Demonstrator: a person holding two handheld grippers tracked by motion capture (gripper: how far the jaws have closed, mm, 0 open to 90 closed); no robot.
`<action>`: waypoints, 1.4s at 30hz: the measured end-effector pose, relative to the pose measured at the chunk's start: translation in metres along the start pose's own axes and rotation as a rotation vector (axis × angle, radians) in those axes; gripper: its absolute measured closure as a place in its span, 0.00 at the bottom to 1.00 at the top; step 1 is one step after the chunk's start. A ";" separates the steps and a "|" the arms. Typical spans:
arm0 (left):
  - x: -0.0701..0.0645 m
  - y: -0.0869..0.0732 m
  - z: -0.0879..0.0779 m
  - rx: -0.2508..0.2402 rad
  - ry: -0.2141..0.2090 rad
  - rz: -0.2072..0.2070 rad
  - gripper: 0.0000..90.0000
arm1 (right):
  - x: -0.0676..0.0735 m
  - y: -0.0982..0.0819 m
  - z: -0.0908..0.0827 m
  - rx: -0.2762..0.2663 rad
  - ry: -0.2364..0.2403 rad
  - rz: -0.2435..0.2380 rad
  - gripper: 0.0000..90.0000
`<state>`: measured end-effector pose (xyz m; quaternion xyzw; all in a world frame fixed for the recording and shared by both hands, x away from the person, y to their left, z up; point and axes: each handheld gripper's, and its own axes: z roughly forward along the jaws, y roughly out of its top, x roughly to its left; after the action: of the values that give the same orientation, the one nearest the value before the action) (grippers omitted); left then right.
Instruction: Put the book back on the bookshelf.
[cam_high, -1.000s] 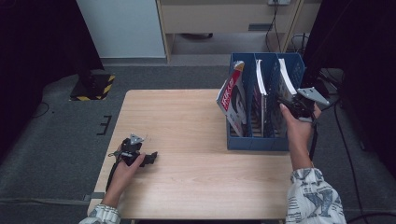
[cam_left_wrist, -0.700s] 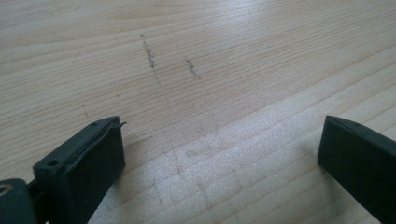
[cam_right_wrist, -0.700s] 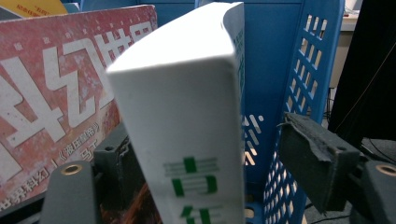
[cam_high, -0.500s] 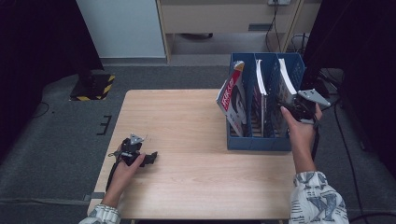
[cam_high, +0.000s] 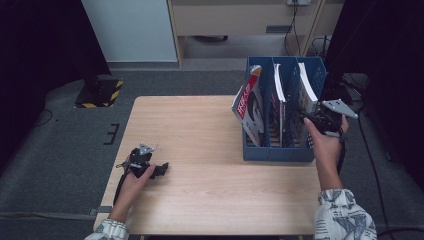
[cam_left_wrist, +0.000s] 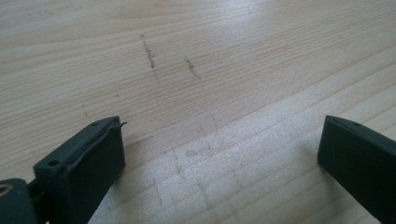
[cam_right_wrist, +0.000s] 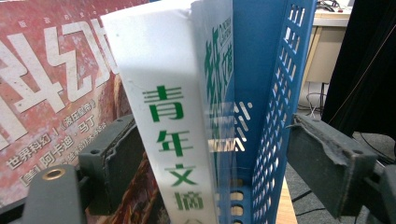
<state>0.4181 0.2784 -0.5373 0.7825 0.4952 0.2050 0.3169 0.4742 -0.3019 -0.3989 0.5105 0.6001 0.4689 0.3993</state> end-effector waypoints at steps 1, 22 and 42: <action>0.000 0.000 0.000 0.000 0.000 0.000 0.00 | -0.001 0.000 -0.001 0.002 0.001 0.000 0.20; 0.000 0.000 0.000 0.001 -0.001 0.000 0.00 | 0.001 0.001 -0.014 0.019 0.003 -0.034 0.17; 0.000 0.000 0.000 0.001 -0.001 0.000 0.00 | 0.003 -0.008 -0.027 0.025 0.039 -0.043 0.13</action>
<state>0.4182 0.2785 -0.5373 0.7827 0.4951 0.2046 0.3169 0.4457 -0.3030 -0.3999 0.4931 0.6244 0.4625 0.3913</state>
